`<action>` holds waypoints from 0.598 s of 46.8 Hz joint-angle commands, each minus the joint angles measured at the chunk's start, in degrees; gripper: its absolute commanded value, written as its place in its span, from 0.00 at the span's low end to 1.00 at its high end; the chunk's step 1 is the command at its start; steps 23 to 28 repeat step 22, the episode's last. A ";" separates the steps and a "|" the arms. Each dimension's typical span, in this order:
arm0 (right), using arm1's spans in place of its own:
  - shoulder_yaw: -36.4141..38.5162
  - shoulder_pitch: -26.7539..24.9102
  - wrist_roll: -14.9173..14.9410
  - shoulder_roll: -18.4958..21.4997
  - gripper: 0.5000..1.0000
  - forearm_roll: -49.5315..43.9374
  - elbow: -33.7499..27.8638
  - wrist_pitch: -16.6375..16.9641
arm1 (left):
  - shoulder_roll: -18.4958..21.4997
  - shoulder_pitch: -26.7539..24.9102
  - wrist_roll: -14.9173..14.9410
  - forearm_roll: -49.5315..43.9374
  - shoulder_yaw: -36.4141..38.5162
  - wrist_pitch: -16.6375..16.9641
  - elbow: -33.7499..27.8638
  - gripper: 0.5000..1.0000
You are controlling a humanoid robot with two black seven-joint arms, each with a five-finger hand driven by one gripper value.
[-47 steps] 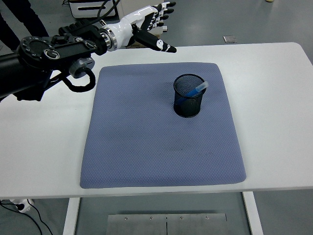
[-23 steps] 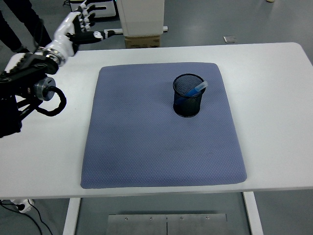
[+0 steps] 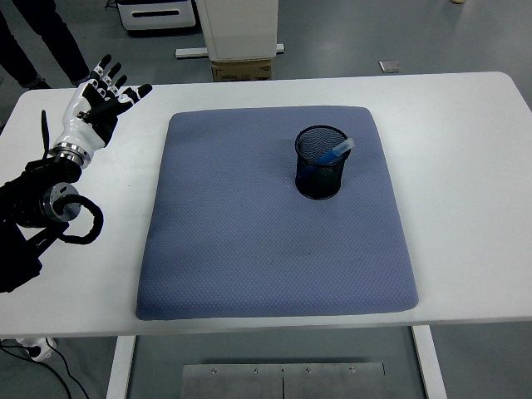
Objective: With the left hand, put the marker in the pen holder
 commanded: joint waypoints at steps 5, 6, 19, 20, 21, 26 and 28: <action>-0.08 0.00 0.00 0.00 1.00 0.00 0.01 -0.09 | 0.25 2.08 -0.04 0.03 -2.56 -0.51 -0.01 1.00; -0.08 0.00 0.00 0.00 1.00 -0.17 0.01 0.00 | 0.34 2.17 -0.04 0.03 -2.56 -0.51 -0.01 1.00; 0.09 -0.52 -0.18 0.00 1.00 0.18 0.10 -0.18 | 0.69 4.63 -0.21 0.03 -3.00 -0.95 -0.01 1.00; 0.09 -0.52 -0.18 0.00 1.00 0.18 0.09 -0.18 | 0.78 4.63 -0.21 0.03 -3.00 -0.95 -0.01 1.00; 0.26 -0.44 -0.18 0.00 1.00 0.18 0.18 -0.18 | 0.87 4.72 -0.21 0.03 -3.00 -0.95 -0.01 1.00; 0.44 -0.43 -0.18 0.00 1.00 0.18 0.18 -0.09 | 1.04 4.80 -0.21 0.03 -3.09 -1.04 -0.01 1.00; 0.44 -0.43 -0.18 0.00 1.00 0.18 0.18 -0.09 | 1.04 4.80 -0.21 0.03 -3.09 -1.04 -0.01 1.00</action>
